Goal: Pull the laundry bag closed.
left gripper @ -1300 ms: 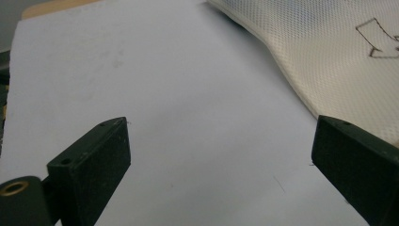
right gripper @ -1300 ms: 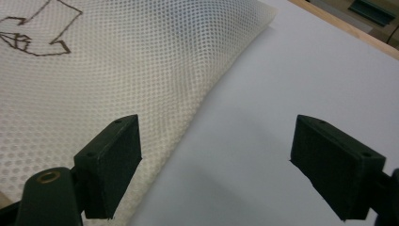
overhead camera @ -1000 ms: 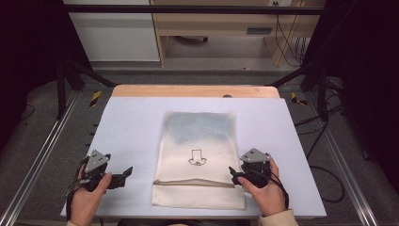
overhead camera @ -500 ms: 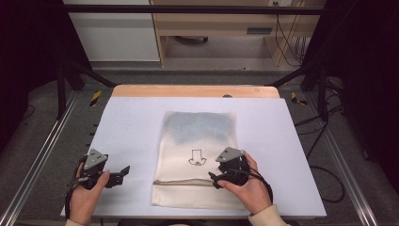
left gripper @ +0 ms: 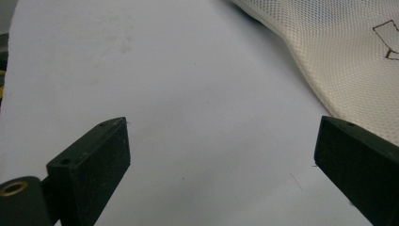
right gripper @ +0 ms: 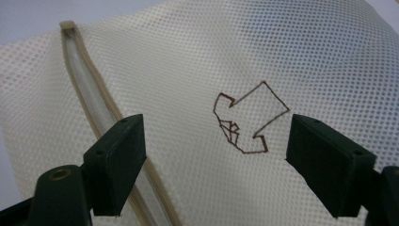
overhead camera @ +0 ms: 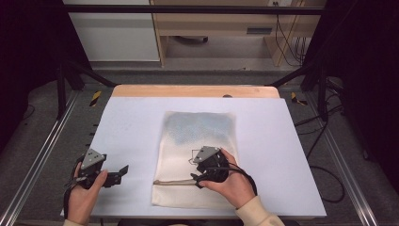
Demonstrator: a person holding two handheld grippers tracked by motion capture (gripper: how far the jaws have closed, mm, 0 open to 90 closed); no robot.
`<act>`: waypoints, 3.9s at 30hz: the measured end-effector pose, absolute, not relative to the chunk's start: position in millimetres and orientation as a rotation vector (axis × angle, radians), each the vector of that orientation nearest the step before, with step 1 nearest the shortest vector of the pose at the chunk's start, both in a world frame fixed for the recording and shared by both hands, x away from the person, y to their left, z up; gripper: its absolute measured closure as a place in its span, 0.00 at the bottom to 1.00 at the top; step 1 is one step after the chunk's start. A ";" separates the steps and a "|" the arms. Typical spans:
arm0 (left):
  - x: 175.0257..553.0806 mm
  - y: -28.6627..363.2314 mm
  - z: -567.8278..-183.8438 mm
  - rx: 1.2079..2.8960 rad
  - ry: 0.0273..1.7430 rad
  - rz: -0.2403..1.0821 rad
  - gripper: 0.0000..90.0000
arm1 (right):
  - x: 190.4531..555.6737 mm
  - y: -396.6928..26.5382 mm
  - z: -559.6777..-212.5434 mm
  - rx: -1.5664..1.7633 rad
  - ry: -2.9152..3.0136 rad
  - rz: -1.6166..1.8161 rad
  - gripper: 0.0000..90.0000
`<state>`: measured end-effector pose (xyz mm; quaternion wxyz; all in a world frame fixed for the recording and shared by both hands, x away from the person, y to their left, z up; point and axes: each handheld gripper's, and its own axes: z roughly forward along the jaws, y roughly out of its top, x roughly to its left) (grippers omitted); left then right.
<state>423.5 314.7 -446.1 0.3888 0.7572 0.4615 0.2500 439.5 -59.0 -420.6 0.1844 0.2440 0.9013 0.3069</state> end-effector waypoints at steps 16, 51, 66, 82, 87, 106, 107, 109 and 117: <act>425.5 327.0 -447.0 1.921 1.226 0.662 0.05 | 444.5 -8.1 -412.0 0.533 2.687 0.808 0.31; 428.3 323.7 -448.0 1.996 1.198 0.640 0.05 | 449.9 46.8 -407.2 0.321 2.875 0.727 0.69; 428.1 322.7 -447.4 1.993 1.191 0.625 0.05 | 449.6 73.3 -427.9 0.310 2.955 0.696 0.72; 423.8 320.2 -444.8 1.989 1.174 0.596 0.06 | 453.3 84.3 -439.8 0.329 3.004 0.670 0.90; 419.6 320.4 -442.0 1.976 1.163 0.576 0.06 | 452.7 81.7 -433.9 0.312 3.003 0.697 0.91; 389.9 295.6 -435.0 1.967 0.981 0.331 0.12 | 447.6 67.4 -403.7 0.245 2.959 0.793 0.91; 389.0 290.0 -435.6 1.970 0.957 0.301 0.13 | 448.5 66.4 -406.6 0.239 2.968 0.793 0.91; 388.8 287.3 -436.9 1.972 0.954 0.294 0.13 | 448.9 65.8 -407.3 0.247 2.968 0.795 0.91; 390.4 269.2 -446.3 2.002 0.929 0.262 0.14 | 450.3 61.7 -404.8 0.270 2.957 0.832 0.91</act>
